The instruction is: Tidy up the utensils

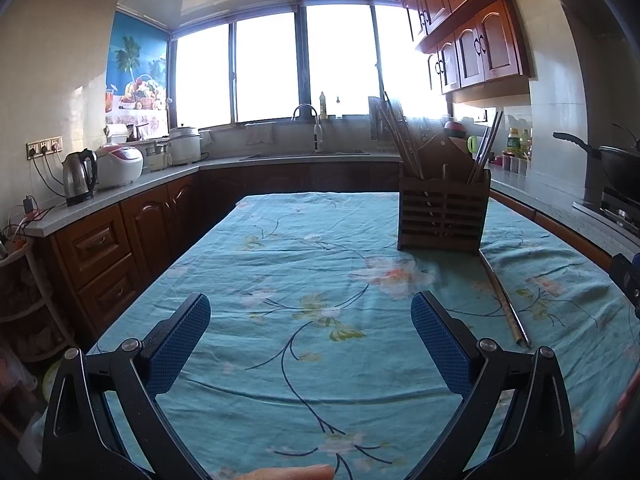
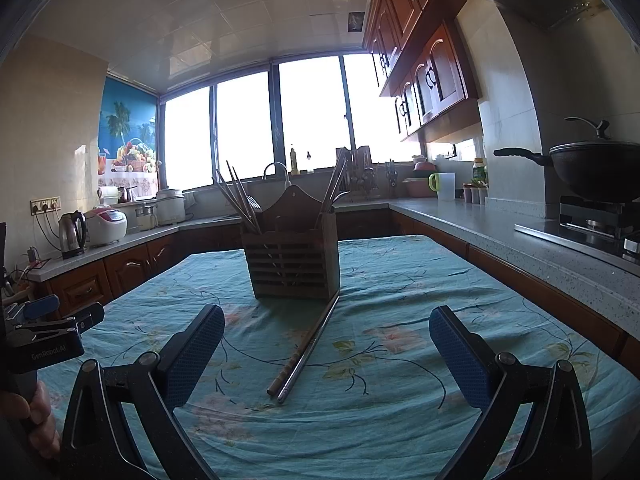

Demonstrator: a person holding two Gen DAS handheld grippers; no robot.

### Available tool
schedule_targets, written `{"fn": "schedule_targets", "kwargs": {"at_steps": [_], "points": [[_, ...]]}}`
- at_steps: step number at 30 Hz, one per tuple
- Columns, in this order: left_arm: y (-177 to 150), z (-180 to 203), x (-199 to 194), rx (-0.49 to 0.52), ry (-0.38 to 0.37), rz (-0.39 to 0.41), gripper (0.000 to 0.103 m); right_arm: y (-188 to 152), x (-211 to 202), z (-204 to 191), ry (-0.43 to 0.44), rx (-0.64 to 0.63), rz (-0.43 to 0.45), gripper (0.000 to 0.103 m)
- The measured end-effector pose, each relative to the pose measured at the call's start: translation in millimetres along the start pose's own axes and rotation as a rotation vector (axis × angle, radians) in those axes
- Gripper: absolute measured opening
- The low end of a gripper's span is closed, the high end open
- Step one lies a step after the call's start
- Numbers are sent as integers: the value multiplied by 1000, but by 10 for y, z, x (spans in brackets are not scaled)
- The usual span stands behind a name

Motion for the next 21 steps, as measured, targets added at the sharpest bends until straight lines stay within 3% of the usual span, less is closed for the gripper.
{"fn": "schedule_targets", "kwargs": {"at_steps": [21], "points": [[-3,29,9,5,-4,-8,103,-6,-7,-58,9,2,-4,103]]}}
Point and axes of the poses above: each gripper's, at about its wrist camera, not at the fingertips, and x roughly the way its jaws point, z to its right, y to its top, the point moved 8 cm from there along x, roughly the way its jaws point, and after that the axes turned 14 degrees about y, right-handed, at the moved point
